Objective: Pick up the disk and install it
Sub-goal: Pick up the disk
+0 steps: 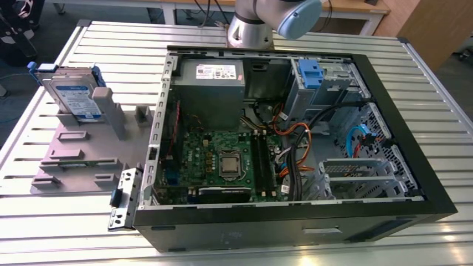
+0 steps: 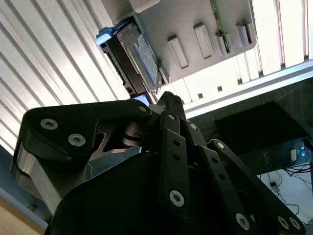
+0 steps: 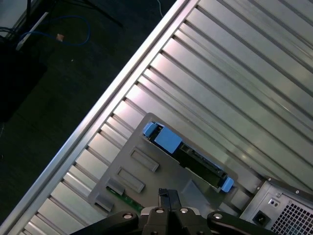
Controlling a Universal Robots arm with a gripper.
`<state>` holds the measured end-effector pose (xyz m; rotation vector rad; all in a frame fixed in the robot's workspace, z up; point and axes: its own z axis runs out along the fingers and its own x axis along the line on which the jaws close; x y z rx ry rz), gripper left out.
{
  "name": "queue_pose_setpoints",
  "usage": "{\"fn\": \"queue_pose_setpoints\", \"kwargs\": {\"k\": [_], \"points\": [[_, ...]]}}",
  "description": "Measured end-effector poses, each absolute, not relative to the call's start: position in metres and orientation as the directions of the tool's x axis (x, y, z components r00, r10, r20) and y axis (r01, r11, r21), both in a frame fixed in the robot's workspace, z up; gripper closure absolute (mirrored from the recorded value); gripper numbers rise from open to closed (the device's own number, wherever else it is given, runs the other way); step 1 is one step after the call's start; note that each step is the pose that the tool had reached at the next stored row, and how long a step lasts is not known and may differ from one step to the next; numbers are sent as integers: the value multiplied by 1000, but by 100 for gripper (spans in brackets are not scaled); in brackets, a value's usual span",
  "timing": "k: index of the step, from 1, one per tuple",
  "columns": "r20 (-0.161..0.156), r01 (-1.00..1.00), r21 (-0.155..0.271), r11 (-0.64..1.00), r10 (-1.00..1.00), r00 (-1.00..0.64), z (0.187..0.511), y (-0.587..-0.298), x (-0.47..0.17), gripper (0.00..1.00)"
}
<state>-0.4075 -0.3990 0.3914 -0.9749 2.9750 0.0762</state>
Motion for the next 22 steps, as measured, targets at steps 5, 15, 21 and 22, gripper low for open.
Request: {"fn": "queue_pose_setpoints", "kwargs": {"k": [5,15,21,22], "points": [[-25,-594,43,803,-593,-805,391,-399,-408,89],[-22,-617,39,786,-616,-787,391,-399,-407,89],[-22,-630,39,775,-630,-776,391,-399,-407,89],[-22,-631,39,775,-630,-776,391,-399,-407,89]]}}
